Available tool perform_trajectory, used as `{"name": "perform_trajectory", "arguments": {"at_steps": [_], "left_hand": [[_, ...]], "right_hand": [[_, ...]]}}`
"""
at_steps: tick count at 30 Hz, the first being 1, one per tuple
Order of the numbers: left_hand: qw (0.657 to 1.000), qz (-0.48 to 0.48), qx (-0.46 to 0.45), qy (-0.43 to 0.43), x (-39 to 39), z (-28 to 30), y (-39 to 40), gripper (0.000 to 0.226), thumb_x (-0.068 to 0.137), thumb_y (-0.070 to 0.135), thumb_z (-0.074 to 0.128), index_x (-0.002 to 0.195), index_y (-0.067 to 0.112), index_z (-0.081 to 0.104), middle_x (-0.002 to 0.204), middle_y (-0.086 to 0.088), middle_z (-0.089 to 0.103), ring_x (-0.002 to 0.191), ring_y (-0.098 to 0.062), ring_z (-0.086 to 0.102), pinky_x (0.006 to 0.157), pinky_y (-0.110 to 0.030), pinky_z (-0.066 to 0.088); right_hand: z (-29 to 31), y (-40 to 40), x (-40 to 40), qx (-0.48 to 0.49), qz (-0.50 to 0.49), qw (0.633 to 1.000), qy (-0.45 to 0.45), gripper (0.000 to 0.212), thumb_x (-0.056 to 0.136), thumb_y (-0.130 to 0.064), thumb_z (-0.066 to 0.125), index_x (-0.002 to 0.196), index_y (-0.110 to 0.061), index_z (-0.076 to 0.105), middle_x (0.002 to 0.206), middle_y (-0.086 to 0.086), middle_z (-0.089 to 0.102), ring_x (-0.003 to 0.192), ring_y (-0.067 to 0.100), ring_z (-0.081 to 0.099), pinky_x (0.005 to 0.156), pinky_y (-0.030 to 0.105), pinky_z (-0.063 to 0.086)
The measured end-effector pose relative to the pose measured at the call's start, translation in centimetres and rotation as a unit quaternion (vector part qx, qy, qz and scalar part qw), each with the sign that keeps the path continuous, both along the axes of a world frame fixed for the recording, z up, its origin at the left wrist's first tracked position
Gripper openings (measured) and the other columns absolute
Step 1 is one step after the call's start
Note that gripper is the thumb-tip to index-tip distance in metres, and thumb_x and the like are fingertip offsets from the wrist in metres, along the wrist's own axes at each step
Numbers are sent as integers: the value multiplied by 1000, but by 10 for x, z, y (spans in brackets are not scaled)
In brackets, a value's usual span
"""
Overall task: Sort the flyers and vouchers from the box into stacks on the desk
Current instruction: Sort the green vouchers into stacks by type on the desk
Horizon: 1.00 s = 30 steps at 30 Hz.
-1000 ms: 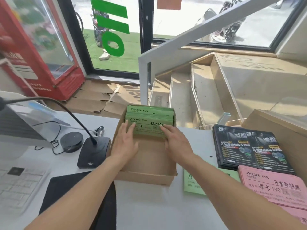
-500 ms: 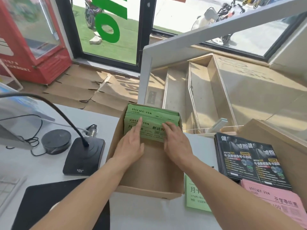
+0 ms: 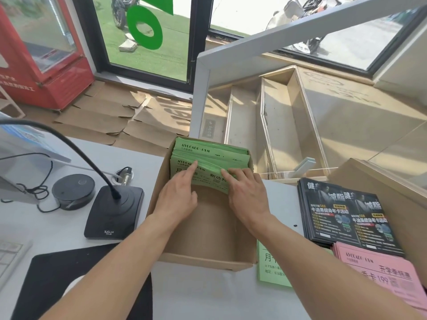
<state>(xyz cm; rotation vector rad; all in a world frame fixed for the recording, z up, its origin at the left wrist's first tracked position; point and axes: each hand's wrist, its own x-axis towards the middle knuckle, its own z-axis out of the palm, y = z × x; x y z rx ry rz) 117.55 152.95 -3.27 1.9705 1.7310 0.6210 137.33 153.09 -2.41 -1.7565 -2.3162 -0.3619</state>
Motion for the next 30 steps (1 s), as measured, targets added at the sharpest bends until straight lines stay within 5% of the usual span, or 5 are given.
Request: {"name": "perform_trajectory", "arguments": {"at_steps": [9,14,17,24,30], "left_hand": [[1000,3,-8,-9,-1,5,-3,81,91,13,60,160,29,19,151,-8,46,136,-25,47,110,-37,39],[1000,18,10,-22,-3,4,-3,70,88,11,59,151,26,33,142,-4,55,127,-25,55,105,-41,46],[999,21,21,-35,-2,3,-3,66,88,9,60,149,21,37,138,-4,55,126,-25,54,105,-41,45],[954,33,297,15,-12,28,-4,26,82,14,71,108,10,67,152,-13,42,150,-33,26,120,-56,25],[926,-94,357,-80,19,75,-69,41,79,7,77,111,15,54,102,-2,68,104,-21,63,101,-34,49]], "right_hand": [[2,0,-2,-17,-6,1000,-16,54,74,-5,69,126,-20,66,132,5,64,118,31,57,96,43,47],[8,-6,-5,-123,4,992,19,35,83,1,49,112,-20,51,89,-1,65,79,28,61,61,38,41],[9,-5,-3,-161,4,987,1,35,89,-4,43,119,-21,47,91,-1,64,80,29,64,57,36,35],[37,-28,7,-7,1,985,172,50,83,1,59,121,-31,61,97,-9,66,81,20,64,52,35,49],[91,-109,74,54,-2,977,209,34,94,-14,50,120,-31,63,107,-14,68,86,14,65,57,31,48]]}}
